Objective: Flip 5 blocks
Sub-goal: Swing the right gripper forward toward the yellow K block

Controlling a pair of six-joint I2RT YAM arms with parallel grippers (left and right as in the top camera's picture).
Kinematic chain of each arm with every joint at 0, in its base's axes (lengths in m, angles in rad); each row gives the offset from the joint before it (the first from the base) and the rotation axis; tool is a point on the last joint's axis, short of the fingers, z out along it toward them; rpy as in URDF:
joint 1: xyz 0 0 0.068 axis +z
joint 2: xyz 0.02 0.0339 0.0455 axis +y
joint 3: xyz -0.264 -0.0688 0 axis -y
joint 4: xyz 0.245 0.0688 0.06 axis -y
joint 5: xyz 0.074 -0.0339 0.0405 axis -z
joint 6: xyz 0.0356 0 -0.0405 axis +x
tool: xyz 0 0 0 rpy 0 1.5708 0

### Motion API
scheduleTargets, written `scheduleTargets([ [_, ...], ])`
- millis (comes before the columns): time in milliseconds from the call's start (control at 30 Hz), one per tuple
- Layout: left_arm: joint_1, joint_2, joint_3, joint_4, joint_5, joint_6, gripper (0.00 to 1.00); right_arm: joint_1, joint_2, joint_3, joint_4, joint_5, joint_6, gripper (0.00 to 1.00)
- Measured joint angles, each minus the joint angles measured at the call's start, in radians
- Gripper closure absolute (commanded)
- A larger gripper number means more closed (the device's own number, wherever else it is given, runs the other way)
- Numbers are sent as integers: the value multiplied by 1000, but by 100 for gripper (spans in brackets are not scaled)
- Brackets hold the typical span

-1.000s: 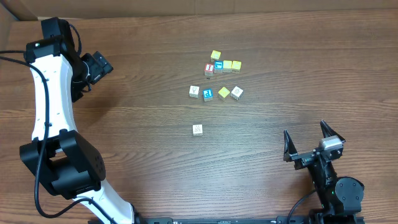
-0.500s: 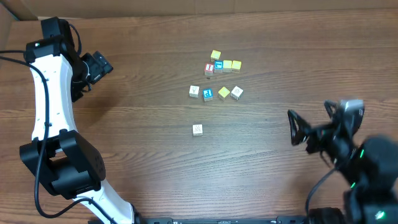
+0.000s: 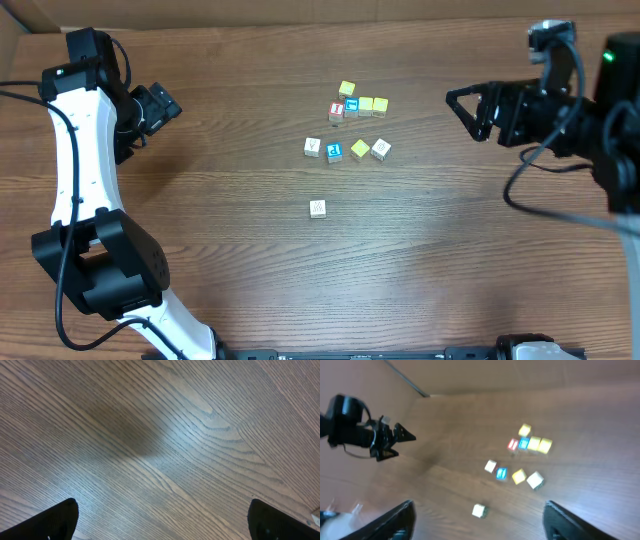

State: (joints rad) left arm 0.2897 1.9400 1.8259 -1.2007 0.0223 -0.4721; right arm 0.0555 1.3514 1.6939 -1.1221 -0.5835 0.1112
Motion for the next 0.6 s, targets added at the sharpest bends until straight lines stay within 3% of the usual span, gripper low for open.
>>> scheduleTargets([
  [133, 0, 0, 0, 0, 0, 0, 0, 55, 93, 2, -53, 77, 47, 25],
  [233, 0, 0, 0, 0, 0, 0, 0, 121, 179, 29, -129, 191, 75, 20],
  [400, 0, 0, 0, 0, 0, 0, 0, 211, 338, 156, -233, 359, 101, 20],
  [600, 0, 0, 0, 0, 0, 0, 0, 271, 483, 219, -191, 431, 132, 21],
])
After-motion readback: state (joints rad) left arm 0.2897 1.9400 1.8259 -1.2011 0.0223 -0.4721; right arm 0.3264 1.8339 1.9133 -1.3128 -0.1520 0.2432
